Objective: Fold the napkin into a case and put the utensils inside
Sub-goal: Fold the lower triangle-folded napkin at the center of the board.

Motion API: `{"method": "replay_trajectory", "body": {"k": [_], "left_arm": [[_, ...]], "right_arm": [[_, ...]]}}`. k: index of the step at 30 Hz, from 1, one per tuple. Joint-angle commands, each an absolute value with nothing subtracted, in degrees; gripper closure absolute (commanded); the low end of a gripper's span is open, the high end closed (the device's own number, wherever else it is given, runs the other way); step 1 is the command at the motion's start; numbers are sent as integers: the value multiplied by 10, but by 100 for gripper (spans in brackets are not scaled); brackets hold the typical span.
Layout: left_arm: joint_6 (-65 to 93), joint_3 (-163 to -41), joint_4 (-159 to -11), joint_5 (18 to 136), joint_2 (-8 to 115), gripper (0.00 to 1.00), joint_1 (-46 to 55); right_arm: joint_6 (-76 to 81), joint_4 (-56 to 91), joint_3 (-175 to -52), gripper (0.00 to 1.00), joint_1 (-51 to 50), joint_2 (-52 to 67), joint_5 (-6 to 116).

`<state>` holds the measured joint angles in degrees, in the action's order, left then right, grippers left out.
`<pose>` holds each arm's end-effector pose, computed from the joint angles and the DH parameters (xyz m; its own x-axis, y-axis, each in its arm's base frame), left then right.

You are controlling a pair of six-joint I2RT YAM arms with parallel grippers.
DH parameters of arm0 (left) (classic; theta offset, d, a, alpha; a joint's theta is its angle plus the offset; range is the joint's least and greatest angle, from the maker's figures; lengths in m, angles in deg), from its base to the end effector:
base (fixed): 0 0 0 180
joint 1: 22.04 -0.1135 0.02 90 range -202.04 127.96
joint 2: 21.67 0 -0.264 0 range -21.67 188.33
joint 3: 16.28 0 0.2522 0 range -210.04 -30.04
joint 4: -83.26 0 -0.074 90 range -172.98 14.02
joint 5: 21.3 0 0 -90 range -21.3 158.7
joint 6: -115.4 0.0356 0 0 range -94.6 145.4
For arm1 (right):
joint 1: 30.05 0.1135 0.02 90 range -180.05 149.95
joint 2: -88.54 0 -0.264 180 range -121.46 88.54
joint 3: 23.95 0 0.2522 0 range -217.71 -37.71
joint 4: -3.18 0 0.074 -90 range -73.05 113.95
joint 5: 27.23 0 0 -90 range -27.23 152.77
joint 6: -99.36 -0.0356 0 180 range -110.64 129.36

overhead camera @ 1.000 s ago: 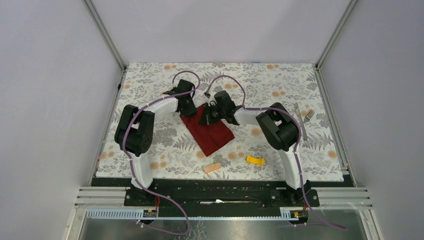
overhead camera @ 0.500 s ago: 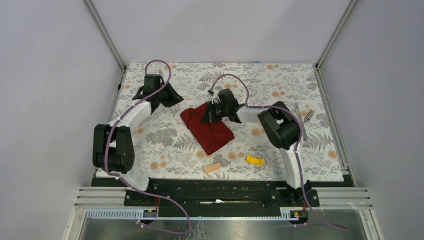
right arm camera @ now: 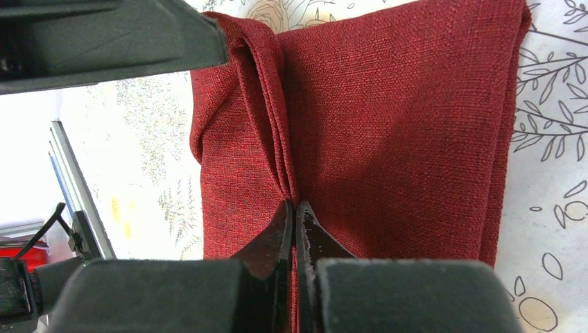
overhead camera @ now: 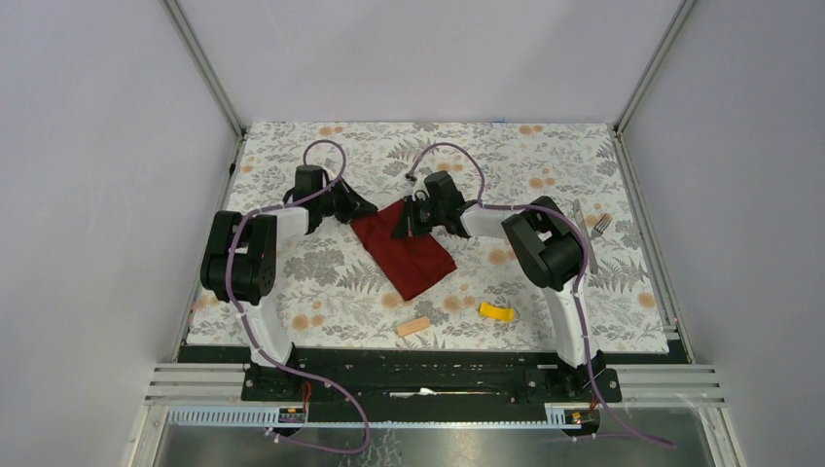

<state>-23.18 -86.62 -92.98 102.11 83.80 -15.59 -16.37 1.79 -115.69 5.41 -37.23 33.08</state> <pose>0.3728 -0.0619 0.1577 -0.8024 -0.5392 -0.2557 -0.1240 0.5698 -0.8124 0.3740 0.2880 0.1300 -0.7620 -0.0797 -0.6426 -0.5693 0.5553 0.6062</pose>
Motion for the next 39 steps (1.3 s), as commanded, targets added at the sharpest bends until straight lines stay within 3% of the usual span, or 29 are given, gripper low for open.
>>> {"method": "replay_trajectory", "body": {"k": [1,8,13,22,29,34,39], "left_arm": [[-263,-863,-1036,1055,863,99,-157],[-277,-865,-1070,1058,908,99,-157],[-275,-869,-1079,1057,938,100,-157],[-271,-881,-1081,1059,982,100,-159],[-272,-883,-1073,1056,990,100,-162],[-263,-887,-1054,1051,988,100,-162],[-256,-887,-1042,1046,983,100,-163]], "right_arm": [[-157,20,-1187,100,47,-378,321],[-150,37,-1202,100,47,-383,323],[-135,90,-1233,94,47,-385,335],[-80,205,-1274,58,55,-320,397],[-179,75,-1263,39,77,-336,273],[-269,-41,-1276,39,85,-399,196],[-288,-50,-1314,50,87,-459,168]]}}
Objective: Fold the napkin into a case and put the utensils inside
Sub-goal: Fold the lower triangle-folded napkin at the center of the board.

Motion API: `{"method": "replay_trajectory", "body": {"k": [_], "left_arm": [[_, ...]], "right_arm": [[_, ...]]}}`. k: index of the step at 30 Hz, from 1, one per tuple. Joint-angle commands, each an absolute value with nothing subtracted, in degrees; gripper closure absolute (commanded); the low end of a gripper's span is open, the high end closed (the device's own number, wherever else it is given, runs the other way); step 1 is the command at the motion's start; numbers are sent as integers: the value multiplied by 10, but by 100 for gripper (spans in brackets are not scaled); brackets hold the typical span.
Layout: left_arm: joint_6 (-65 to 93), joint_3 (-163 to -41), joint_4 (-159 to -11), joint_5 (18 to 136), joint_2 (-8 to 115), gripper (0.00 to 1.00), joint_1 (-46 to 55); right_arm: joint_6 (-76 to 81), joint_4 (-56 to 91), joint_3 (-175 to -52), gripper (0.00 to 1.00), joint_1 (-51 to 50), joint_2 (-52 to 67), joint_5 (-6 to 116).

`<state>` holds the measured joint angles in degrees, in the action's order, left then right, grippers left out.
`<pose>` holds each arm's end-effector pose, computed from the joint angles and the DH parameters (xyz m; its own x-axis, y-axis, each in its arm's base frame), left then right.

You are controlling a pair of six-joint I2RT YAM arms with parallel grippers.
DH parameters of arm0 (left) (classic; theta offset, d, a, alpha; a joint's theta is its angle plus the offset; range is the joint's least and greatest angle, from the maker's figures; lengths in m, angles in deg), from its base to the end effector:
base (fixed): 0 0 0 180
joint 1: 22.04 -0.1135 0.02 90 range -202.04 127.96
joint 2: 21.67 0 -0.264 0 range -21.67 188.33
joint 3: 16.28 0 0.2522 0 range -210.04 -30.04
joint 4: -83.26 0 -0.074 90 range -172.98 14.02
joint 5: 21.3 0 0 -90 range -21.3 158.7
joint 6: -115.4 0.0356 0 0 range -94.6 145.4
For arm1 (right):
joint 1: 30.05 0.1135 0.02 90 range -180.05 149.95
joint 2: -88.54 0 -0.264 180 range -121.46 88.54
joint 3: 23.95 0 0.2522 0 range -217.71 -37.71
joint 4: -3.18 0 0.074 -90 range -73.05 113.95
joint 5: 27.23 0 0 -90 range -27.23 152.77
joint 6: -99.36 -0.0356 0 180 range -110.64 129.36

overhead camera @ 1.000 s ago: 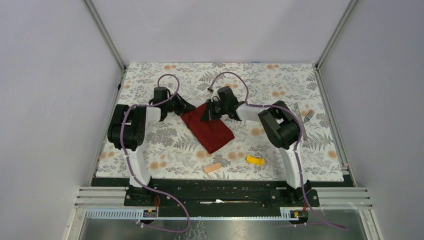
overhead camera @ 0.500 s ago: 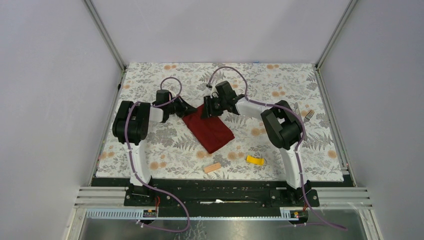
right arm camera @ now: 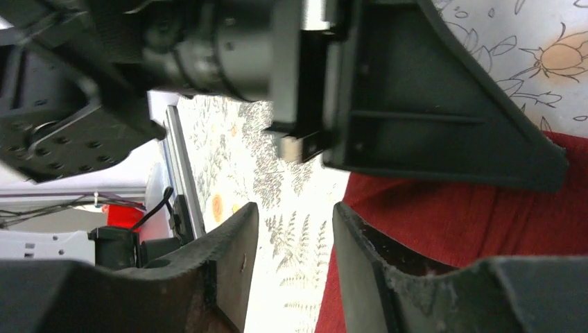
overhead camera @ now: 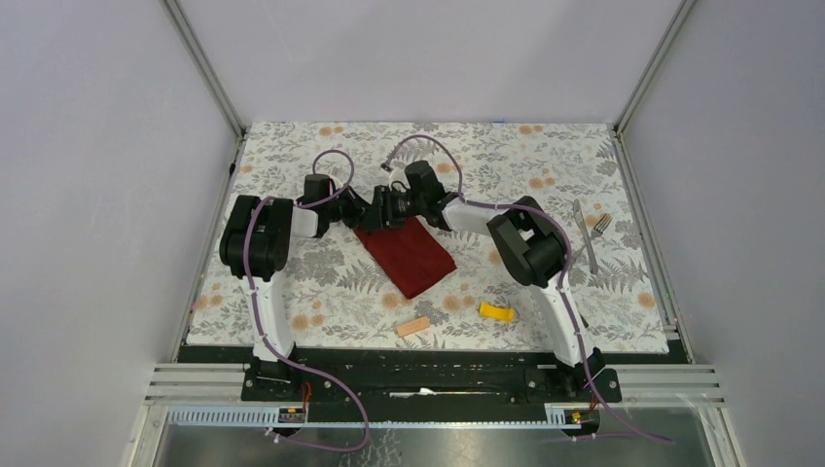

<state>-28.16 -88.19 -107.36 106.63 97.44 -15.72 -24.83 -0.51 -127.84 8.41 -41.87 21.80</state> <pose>0.3969 -0.0660 0.0983 -0.8164 -0.5480 -0.1823 -0.1335 0.4862 -0.8636 0.3847 0.3353 0.1628 -0.7811 -0.0786 -0.6194 -0.6091 0.3138 0.7283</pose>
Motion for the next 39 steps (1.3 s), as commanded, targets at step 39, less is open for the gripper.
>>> {"method": "replay_trajectory", "body": {"k": [39], "left_arm": [[-259,-884,-1046,1054,998,100,-163]], "right_arm": [[-344,-158,-1035,57,89,-340,90]]}}
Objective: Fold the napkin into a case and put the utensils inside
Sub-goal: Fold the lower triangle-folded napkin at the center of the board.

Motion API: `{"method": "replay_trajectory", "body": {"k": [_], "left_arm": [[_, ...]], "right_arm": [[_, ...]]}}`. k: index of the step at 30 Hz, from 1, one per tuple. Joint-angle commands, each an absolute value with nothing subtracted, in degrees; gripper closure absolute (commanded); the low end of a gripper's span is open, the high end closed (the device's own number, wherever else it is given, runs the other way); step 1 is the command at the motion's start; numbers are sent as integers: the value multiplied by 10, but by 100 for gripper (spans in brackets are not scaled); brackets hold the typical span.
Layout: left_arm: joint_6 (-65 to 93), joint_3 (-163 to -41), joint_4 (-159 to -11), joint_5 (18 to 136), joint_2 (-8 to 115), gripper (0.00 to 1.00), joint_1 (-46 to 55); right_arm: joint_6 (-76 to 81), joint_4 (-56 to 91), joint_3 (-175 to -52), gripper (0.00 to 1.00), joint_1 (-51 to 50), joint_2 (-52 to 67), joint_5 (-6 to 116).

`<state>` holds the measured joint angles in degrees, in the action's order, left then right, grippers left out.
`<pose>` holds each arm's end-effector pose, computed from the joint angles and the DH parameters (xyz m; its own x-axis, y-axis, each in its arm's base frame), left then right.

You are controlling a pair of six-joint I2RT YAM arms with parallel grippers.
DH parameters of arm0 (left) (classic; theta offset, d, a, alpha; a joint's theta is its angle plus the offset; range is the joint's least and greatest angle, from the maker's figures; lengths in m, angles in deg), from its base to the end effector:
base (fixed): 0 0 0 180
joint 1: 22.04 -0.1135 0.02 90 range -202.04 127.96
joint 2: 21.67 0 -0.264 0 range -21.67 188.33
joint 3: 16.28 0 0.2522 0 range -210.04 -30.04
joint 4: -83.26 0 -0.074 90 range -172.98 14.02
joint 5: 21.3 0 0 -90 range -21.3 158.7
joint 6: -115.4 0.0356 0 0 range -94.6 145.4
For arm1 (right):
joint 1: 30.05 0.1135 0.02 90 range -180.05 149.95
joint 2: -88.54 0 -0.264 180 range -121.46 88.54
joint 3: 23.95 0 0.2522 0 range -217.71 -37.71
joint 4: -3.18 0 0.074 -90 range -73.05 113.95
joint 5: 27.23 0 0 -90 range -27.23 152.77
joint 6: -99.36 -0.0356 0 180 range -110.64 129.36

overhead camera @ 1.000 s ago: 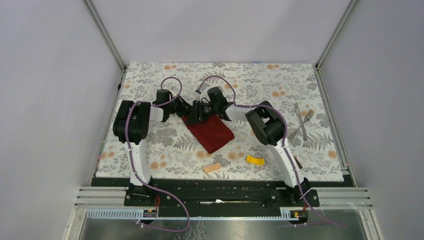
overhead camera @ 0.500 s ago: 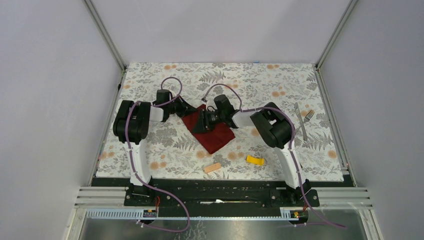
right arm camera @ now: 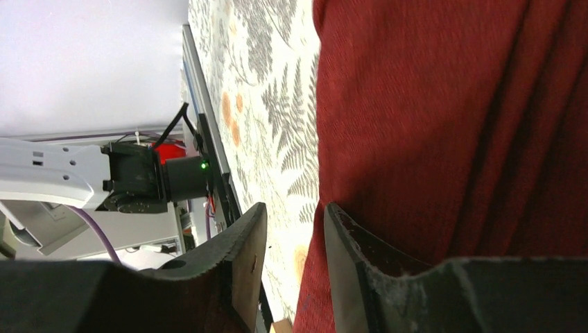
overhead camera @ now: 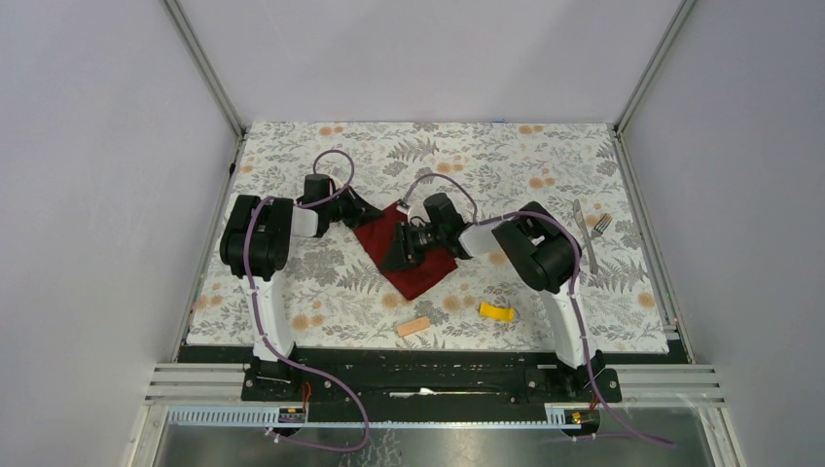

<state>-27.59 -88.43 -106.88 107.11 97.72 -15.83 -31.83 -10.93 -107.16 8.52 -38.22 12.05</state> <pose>0.3973 -0.0655 0.0969 -0.8220 -0.5400 -0.1808 -0.1313 0.4888 -0.8625 0.3306 0.2989 0.1038 -0.8962 -0.1814 -0.4048 -0.4406 0.2580 0.8598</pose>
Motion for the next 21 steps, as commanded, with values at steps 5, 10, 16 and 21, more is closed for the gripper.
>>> {"method": "replay_trajectory", "body": {"k": [5,10,16,21], "left_arm": [[-259,-884,-1046,1053,1001,100,-163],[-259,-884,-1048,1053,1005,100,-163],[-260,-886,-1047,1053,1007,100,-163],[-258,-888,-1042,1059,998,100,-163]], "right_arm": [[-336,-163,-983,58,89,-307,91],[-326,-168,-930,59,89,-277,90],[-319,-185,-860,59,89,-257,98],[-297,-158,-829,60,89,-241,117]]}}
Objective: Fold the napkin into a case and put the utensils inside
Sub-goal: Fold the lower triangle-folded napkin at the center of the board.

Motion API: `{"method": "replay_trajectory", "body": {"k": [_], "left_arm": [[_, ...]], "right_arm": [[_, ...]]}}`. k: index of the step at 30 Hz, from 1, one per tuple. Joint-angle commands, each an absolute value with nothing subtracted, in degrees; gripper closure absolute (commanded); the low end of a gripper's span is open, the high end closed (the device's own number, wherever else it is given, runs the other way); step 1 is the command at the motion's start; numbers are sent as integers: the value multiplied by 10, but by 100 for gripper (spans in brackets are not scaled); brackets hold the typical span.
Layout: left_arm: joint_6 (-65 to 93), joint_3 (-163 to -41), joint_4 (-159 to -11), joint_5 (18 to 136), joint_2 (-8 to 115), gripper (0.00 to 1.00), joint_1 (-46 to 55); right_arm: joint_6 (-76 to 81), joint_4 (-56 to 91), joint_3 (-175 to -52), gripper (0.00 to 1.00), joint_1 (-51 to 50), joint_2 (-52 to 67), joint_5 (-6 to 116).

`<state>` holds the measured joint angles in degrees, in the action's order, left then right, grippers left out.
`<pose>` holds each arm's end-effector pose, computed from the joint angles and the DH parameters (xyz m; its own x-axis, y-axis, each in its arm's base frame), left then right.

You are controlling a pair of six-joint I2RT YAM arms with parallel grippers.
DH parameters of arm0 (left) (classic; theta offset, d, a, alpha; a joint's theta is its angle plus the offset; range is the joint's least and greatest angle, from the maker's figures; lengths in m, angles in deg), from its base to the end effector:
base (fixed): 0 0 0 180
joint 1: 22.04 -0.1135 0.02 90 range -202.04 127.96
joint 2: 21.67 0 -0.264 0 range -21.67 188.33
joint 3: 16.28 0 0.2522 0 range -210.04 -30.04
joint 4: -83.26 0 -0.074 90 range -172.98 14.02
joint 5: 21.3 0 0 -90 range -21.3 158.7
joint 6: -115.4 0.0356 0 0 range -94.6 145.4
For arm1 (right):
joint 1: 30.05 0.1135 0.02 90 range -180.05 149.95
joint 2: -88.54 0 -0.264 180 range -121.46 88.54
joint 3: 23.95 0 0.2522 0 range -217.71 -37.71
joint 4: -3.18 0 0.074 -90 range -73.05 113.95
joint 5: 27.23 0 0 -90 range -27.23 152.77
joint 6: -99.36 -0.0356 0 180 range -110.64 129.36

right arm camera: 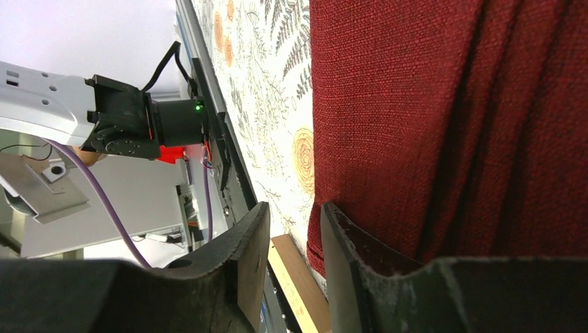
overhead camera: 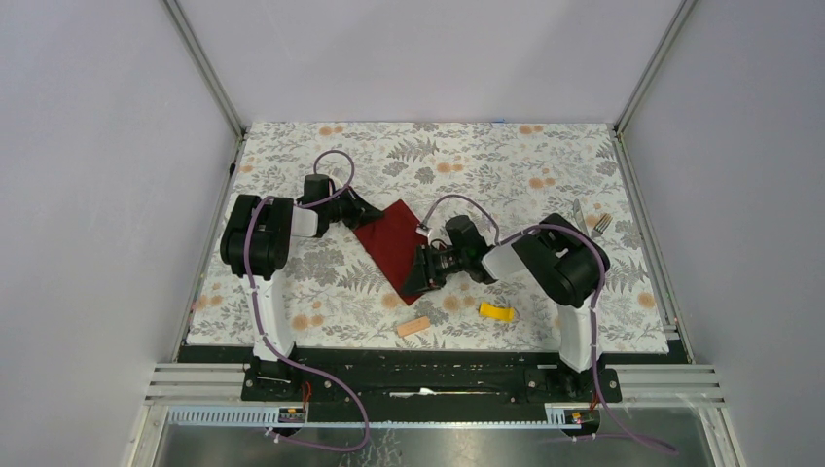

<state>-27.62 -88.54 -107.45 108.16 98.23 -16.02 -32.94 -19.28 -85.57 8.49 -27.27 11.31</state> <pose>0.3981 -0.0647 0.0950 -0.8277 -0.5329 -0.1758 -0.1247 0.4802 -0.8683 0.2676 0.2488 0.0961 -0.9157 -0.1933 -0.3522 -0.3951 0.2744 0.8767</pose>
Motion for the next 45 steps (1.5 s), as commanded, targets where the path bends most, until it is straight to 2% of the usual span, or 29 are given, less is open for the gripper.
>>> {"method": "replay_trajectory", "body": {"k": [1,4,9,11,16,20,26,31,40,43,45], "left_arm": [[-258,-888,-1040,1062,992,99,-164],[-263,-891,-1037,1079,960,89,-162],[-245,-921,-982,1113,892,63,-160],[-233,-928,-958,1125,866,56,-160],[-195,-929,-889,1134,812,49,-163],[-167,-907,-851,1113,784,49,-181],[-184,-873,-885,1117,812,68,-198],[-252,-843,-998,1126,871,73,-195],[-227,-856,-994,1055,942,74,-192],[-174,-899,-923,1027,946,71,-184],[-147,-926,-878,1015,935,66,-177]], "right_arm": [[-288,-142,-831,60,89,-234,122],[-280,-121,-838,59,89,-206,126],[-271,-70,-877,57,89,-161,133],[-260,-44,-894,53,87,-149,152],[-265,-27,-915,51,69,-160,178],[-257,-11,-927,50,57,-171,203],[-250,-5,-937,54,49,-196,200],[-259,-33,-908,58,49,-211,202],[-289,-134,-841,60,55,-246,218],[-309,-126,-848,58,56,-214,199],[-306,-96,-859,53,50,-179,196]]}}
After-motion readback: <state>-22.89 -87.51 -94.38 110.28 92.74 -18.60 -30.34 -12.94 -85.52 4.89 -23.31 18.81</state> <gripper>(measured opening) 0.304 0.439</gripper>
